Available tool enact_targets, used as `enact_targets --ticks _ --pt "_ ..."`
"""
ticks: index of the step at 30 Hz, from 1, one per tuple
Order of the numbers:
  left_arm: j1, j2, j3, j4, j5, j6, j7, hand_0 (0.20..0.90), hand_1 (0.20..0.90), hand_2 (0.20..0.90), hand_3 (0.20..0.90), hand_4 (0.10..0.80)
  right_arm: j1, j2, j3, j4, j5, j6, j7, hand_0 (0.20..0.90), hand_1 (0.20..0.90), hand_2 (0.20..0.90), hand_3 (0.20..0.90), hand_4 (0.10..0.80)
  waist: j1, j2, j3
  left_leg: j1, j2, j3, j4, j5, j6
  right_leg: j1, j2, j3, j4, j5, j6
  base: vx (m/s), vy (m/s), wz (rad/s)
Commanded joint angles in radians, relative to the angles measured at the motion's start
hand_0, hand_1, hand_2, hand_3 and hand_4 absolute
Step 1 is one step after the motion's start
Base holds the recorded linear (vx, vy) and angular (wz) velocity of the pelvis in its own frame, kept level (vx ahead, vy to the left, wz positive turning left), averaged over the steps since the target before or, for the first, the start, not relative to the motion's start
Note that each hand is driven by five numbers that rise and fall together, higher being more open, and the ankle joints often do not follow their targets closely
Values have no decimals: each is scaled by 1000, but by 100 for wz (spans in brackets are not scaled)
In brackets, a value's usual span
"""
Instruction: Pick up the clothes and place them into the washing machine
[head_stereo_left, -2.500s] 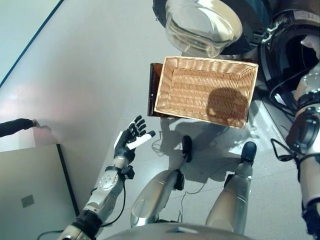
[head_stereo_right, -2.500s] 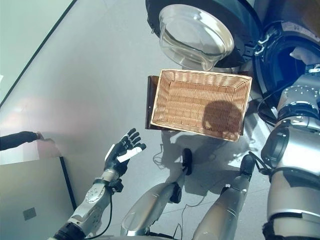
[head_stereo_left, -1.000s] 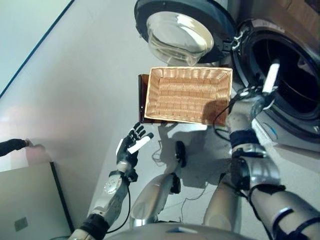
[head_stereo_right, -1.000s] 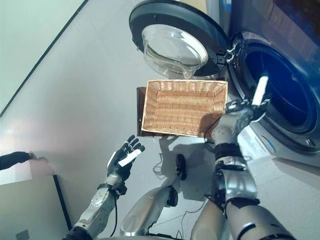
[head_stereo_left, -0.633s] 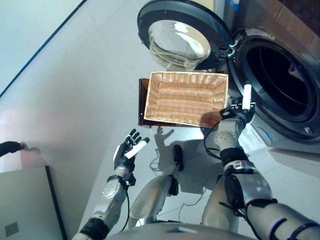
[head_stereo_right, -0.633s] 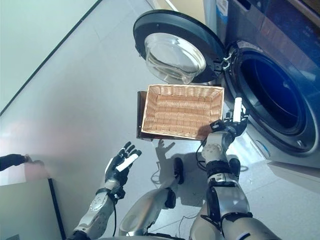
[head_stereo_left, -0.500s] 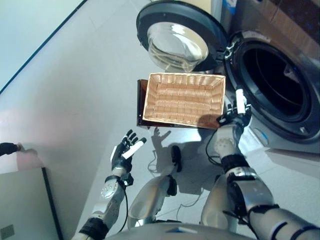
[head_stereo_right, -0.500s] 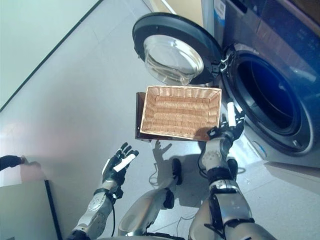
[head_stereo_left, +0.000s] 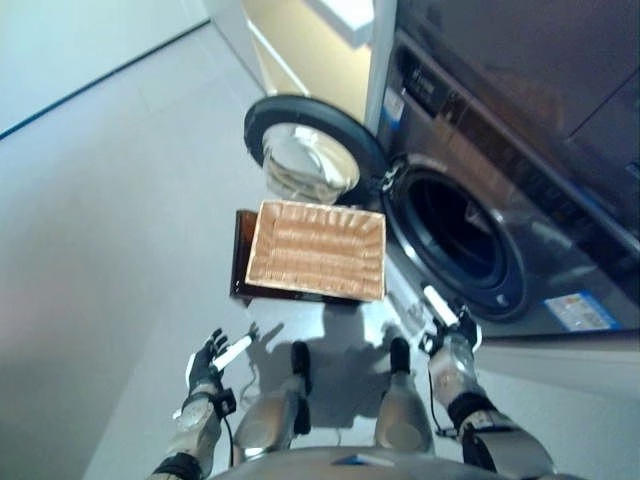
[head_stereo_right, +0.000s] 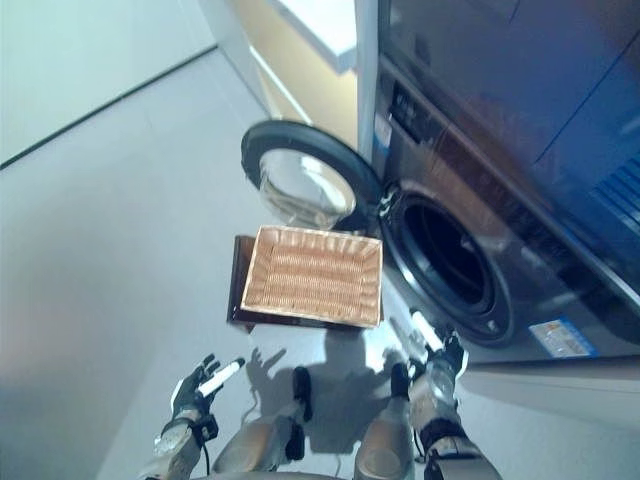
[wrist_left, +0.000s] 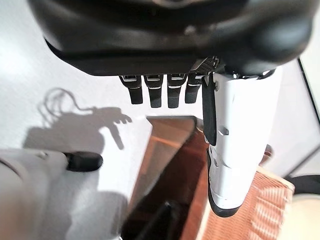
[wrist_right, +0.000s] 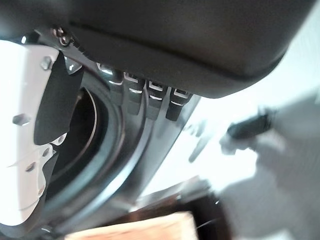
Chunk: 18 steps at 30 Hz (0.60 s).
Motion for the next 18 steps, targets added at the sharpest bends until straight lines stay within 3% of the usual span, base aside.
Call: enact_targets --ticks 1,4,5,9,13,18 --pt "-50 21 29 52 80 -28 31 900 900 900 900 800 -42 -27 22 -11 -110 -11 5 900 900 900 900 800 0 19 -42 -19 5 20 81 -101 -55 12 14 -3 33 -88 -28 49 -50 -14" --pt "-55 17 48 122 104 -11 36 900 900 900 900 800 -38 -15 45 67 -203 17 -1 900 900 900 900 800 1 -1 -83 23 17 43 51 -94 -58 37 25 9 16 -80 -23 61 -59 -18" --pt "-57 23 57 166 142 7 38 900 900 900 900 800 -27 -21 90 103 -335 46 -1 900 900 900 900 800 1 -12 -108 50 27 39 25 -81 -60 58 38 4 23 -85 -27 100 -82 -25" --pt "-69 26 49 223 216 32 32 900 900 900 900 800 4 -27 165 164 -555 94 -15 900 900 900 900 800 -11 -30 -146 92 40 25 -3 -74 -64 105 53 -9 17 -102 -30 44 -48 -8" --pt "-73 9 39 233 223 38 13 900 900 900 900 800 39 -24 203 240 -694 142 -11 900 900 900 900 800 -13 -41 -172 115 43 11 -5 -78 -60 134 63 -17 16 -113 -35 18 -31 6" --pt "-74 -24 21 242 232 44 5 900 900 900 900 800 76 -25 197 281 -742 163 -7 900 900 900 900 800 -17 -47 -200 142 45 6 -7 -86 -60 168 64 -24 10 -124 -38 61 -6 8"
